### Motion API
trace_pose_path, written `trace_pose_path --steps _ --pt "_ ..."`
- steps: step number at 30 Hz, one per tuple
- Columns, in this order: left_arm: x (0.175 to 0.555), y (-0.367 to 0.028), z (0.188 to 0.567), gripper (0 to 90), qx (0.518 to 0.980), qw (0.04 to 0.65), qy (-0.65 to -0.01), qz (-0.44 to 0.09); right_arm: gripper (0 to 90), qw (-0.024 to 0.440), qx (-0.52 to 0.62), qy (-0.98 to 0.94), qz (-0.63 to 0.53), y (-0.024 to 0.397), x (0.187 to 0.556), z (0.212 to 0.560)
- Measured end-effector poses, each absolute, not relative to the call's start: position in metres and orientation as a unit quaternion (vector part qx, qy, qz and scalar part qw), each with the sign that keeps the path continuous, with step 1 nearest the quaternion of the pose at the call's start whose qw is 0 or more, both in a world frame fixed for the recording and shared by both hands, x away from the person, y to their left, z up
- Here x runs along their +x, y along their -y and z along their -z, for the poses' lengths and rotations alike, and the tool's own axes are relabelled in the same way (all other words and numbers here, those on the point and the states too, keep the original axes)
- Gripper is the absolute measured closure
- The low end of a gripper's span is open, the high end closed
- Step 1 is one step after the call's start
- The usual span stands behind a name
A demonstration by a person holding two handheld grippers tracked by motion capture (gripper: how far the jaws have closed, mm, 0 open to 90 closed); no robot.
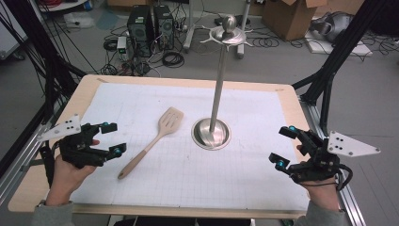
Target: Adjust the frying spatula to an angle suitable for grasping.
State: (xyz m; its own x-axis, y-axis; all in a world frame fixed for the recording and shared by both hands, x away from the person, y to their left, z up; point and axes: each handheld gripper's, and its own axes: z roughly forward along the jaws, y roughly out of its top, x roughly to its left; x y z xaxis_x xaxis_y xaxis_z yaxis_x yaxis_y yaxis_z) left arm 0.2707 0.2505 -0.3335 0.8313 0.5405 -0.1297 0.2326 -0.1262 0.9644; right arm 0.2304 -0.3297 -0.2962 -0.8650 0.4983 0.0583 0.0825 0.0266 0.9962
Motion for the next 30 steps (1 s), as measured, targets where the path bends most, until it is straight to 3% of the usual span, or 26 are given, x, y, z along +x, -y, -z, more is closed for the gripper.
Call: trace_pose_path --steps 5,9,30 --pt "0.27 -0.242 0.34 40.6 0.754 0.594 -0.251 -0.122 11.5 0.156 0.21 -0.698 -0.667 0.331 0.231 0.297" --pt "0.271 -0.236 0.349 50.9 0.755 0.596 -0.25 -0.109 11.6 0.159 0.209 -0.697 -0.668 0.333 0.23 0.297" --pt "0.269 -0.244 0.399 84.9 0.762 0.56 -0.302 -0.119 11.7 0.153 0.195 -0.699 -0.671 0.33 0.234 0.297"
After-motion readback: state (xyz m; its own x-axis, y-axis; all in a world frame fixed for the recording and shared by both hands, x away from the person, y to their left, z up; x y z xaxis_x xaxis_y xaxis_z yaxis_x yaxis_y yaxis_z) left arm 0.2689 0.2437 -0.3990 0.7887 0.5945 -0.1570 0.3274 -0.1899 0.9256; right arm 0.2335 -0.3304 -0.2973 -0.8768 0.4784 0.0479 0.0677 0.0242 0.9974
